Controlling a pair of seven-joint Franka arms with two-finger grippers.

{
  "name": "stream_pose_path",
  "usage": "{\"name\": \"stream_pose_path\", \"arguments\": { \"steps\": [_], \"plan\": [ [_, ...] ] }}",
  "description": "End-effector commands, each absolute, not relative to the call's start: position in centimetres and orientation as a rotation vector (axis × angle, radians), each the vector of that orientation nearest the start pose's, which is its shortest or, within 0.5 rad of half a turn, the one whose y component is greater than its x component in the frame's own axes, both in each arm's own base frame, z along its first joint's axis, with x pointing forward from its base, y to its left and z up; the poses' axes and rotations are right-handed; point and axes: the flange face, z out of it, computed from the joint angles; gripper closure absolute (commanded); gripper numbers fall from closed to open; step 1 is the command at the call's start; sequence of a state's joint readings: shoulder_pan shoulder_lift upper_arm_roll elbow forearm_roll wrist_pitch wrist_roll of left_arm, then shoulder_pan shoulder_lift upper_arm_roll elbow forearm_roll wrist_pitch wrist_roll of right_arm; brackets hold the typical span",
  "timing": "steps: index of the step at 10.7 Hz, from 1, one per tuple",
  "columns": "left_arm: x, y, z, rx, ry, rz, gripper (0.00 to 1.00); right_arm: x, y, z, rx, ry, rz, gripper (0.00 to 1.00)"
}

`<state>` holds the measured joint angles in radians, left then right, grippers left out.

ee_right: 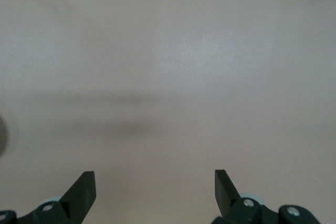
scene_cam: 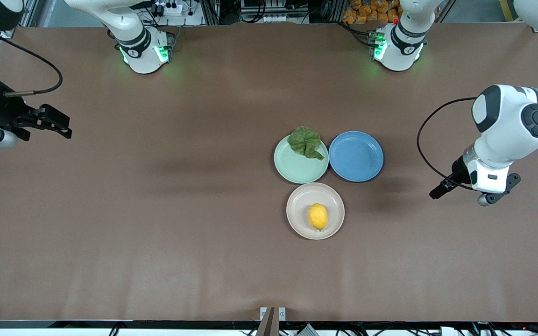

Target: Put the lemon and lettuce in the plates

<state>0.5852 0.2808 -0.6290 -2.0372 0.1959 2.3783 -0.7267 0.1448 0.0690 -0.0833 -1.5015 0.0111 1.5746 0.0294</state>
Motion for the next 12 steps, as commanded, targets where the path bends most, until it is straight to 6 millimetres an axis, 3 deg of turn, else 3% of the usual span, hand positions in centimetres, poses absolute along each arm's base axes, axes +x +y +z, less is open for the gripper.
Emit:
{"name": "stream_pose_path", "arguments": {
  "steps": [1, 3, 7, 9, 12],
  "plan": [
    [59.3, -0.8, 35.0, -3.000, -0.778, -0.165, 0.00, 58.3, 2.2, 62.8, -3.138, -0.027, -0.051, 0.00],
    [58.7, -1.3, 36.2, -2.985, -0.686, -0.188, 0.00, 58.4, 1.6, 64.3, -3.138, -0.009, -0.106, 0.00],
    [52.6, -1.1, 37.9, -3.052, -0.594, -0.141, 0.00, 58.4, 1.3, 64.2, -3.158, -0.001, -0.103, 0.00],
    [52.7, -2.6, 39.1, -3.065, -0.536, -0.164, 0.00, 58.1, 1.3, 64.1, -3.160, 0.007, -0.091, 0.00],
    [54.4, -4.3, 47.0, -3.152, -0.367, -0.240, 0.00, 58.0, 1.3, 64.0, -3.161, 0.010, -0.086, 0.00]
  ]
}}
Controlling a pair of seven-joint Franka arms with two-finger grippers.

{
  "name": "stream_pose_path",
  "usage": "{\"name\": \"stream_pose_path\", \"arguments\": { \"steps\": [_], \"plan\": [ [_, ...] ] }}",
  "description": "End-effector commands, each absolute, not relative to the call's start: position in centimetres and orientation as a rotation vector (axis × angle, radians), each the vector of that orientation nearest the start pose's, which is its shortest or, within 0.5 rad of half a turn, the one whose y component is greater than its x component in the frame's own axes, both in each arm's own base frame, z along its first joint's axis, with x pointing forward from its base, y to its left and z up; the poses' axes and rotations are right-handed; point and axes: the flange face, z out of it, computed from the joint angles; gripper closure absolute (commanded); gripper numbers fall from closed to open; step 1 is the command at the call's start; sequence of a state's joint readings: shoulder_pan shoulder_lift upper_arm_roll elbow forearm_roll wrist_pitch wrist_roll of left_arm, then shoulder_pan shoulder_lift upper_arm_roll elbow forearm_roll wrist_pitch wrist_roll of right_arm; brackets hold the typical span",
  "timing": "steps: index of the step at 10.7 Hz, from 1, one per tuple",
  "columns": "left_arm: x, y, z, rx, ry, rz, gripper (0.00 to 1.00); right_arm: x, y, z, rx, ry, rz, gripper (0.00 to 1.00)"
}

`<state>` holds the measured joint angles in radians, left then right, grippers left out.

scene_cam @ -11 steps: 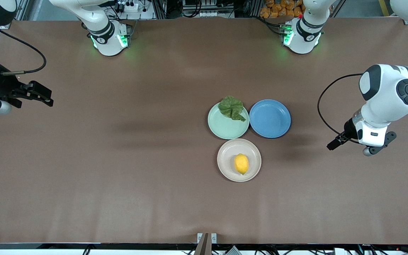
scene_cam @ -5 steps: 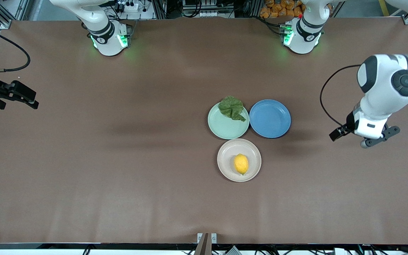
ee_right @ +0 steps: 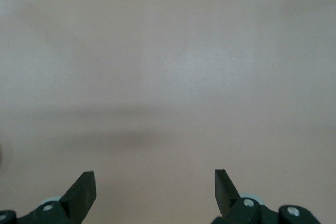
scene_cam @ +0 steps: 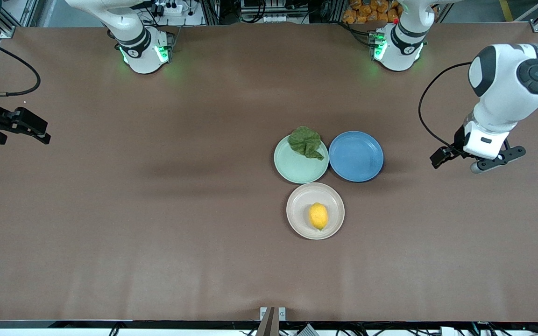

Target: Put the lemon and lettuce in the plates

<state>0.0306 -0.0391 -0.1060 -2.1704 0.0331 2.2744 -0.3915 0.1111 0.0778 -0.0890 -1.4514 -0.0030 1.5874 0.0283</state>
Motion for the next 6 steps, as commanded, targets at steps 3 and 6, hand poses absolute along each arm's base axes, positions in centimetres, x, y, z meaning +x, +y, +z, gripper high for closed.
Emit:
{"name": "stream_pose_path", "arguments": {
  "steps": [3, 6],
  "plan": [
    [55.5, -6.2, 54.7, -3.175, -0.266, -0.257, 0.00, 58.2, 1.2, 64.0, -3.161, 0.012, -0.093, 0.00],
    [54.5, -6.7, 60.2, -3.172, -0.107, -0.132, 0.00, 58.2, 1.3, 63.9, -3.161, 0.009, -0.091, 0.00]
  ]
}}
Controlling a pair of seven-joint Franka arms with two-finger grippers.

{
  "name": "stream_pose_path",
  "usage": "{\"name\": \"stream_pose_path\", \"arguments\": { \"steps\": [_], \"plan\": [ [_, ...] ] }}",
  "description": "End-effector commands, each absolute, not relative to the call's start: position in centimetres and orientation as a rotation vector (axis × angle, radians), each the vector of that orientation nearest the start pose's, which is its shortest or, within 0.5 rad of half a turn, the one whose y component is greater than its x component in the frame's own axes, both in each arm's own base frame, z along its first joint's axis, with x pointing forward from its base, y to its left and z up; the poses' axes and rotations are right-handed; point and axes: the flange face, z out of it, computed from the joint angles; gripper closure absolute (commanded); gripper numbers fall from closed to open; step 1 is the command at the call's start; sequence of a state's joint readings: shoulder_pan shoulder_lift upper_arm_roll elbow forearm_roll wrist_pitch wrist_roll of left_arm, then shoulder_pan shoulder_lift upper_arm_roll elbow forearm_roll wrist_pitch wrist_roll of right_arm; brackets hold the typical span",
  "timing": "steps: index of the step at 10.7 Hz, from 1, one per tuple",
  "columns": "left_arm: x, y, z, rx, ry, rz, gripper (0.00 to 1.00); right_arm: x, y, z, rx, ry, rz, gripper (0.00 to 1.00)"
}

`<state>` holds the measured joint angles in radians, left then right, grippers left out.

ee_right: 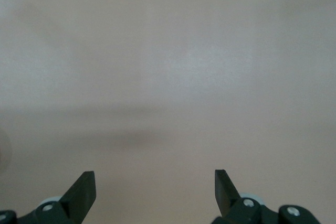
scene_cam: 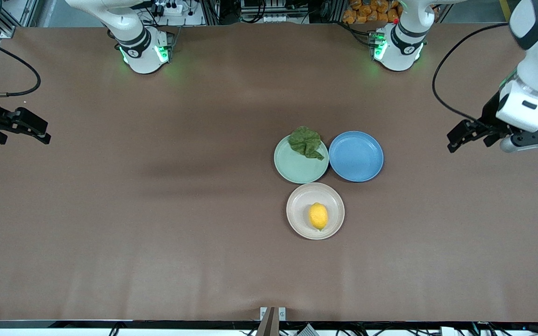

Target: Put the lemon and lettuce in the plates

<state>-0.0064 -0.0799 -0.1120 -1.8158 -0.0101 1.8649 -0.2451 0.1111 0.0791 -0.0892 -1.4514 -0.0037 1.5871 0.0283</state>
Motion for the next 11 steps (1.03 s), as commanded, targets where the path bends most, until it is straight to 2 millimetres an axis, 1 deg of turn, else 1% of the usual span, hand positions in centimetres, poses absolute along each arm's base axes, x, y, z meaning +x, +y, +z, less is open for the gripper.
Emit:
{"name": "stream_pose_path", "arguments": {
  "steps": [1, 2, 3, 4, 7, 9, 11],
  "plan": [
    [54.0, -6.7, 62.1, -3.170, -0.016, -0.099, 0.00, 58.1, 1.5, 63.9, -3.161, 0.005, -0.089, 0.00],
    [53.5, -6.8, 63.5, -3.166, 0.023, -0.076, 0.00, 58.1, 1.7, 64.0, -3.161, 0.000, -0.091, 0.00],
    [53.3, -7.3, 64.5, -3.165, 0.041, -0.073, 0.00, 58.1, 1.7, 64.0, -3.162, 0.000, -0.094, 0.00],
    [53.1, -7.4, 64.9, -3.164, 0.044, -0.066, 0.00, 58.1, 1.7, 63.9, -3.162, 0.000, -0.091, 0.00],
    [53.2, -7.3, 64.8, -3.164, 0.030, -0.054, 0.00, 58.1, 1.6, 64.0, -3.165, 0.000, -0.094, 0.00],
    [53.2, -6.5, 64.9, -3.160, 0.028, -0.060, 0.00, 58.1, 1.7, 63.9, -3.165, -0.003, -0.089, 0.00],
    [53.3, -6.6, 64.8, -3.160, 0.030, -0.055, 0.00, 58.1, 1.7, 63.9, -3.166, -0.003, -0.089, 0.00]
  ]
}}
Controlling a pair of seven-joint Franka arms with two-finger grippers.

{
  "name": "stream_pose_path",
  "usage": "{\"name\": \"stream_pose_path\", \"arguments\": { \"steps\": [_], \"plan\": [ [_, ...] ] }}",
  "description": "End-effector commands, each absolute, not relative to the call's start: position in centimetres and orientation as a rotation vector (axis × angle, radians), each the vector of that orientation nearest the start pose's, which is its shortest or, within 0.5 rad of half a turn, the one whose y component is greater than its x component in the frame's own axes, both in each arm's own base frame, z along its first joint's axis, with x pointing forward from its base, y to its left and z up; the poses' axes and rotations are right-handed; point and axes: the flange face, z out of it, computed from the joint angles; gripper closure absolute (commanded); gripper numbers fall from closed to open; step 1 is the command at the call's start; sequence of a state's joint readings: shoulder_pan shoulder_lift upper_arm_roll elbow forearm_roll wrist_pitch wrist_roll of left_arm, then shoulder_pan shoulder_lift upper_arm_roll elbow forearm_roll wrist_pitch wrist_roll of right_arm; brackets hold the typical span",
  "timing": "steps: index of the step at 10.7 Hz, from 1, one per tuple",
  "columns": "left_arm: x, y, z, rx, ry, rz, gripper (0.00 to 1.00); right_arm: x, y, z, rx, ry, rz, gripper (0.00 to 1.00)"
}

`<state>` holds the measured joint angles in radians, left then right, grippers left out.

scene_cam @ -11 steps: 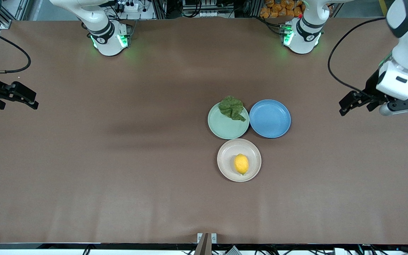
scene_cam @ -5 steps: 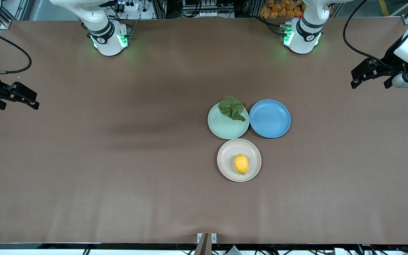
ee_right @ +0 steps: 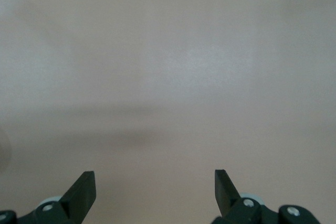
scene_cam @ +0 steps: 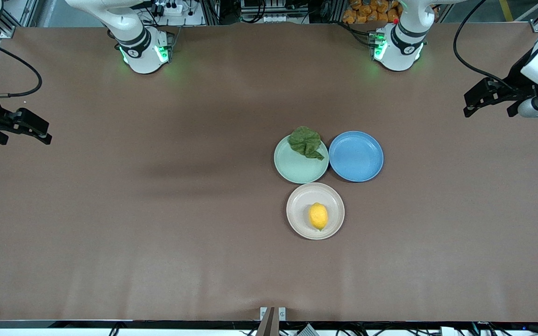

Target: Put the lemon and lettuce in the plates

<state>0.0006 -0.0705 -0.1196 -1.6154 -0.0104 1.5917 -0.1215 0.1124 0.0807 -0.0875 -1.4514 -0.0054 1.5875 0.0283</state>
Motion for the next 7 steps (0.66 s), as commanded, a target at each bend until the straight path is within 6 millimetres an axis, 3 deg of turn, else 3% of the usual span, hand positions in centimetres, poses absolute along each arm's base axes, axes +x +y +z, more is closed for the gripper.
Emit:
{"name": "stream_pose_path", "arguments": {
  "steps": [1, 7],
  "plan": [
    [53.33, -6.57, 64.76, -3.158, 0.030, -0.057, 0.00, 58.13, 1.71, 63.90, -3.166, -0.003, -0.089, 0.00],
    [53.68, -7.19, 64.77, -3.160, 0.044, -0.093, 0.00, 58.13, 1.79, 63.90, -3.165, -0.005, -0.089, 0.00]
  ]
}}
